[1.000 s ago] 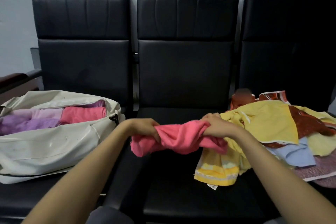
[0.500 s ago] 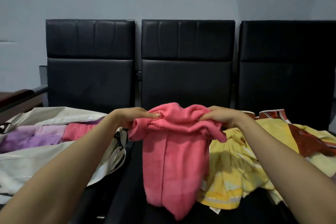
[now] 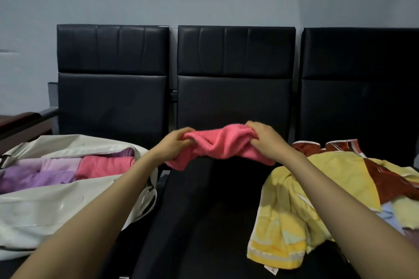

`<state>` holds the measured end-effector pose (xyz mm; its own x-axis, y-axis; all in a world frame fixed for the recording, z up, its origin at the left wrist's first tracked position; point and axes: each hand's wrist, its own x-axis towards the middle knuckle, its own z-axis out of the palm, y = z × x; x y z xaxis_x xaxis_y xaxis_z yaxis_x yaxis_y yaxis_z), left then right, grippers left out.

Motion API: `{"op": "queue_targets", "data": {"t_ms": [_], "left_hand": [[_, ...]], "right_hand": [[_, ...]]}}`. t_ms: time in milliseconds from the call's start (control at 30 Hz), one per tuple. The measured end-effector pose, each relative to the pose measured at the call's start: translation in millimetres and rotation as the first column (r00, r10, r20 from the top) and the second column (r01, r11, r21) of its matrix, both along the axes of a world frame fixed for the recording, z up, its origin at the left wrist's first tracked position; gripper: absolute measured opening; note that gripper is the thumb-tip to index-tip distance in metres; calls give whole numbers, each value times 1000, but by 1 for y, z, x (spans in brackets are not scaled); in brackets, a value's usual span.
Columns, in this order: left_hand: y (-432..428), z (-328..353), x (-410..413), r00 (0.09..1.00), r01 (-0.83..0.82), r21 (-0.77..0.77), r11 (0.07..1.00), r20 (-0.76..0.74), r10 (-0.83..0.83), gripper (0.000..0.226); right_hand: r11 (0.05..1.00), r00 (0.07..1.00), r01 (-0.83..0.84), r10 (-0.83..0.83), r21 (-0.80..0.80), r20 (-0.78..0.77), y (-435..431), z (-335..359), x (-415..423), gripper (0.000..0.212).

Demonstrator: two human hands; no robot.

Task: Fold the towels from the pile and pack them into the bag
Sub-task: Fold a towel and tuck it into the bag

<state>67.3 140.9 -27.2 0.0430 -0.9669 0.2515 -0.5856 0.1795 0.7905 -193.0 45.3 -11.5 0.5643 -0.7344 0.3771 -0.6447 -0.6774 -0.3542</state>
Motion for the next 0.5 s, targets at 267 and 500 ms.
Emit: {"op": "queue_targets", "data": {"t_ms": [267,500], "left_hand": [[19,-124,-25,948,28,482,876,266,-176,5],[28,-132,-41,966,-254,150,956,-15,259,25]], "right_hand": [[780,740,167,305,603,-599,22,-103,-25,26],[674,971,6,173,739,-165,32,-110,-50,32]]}}
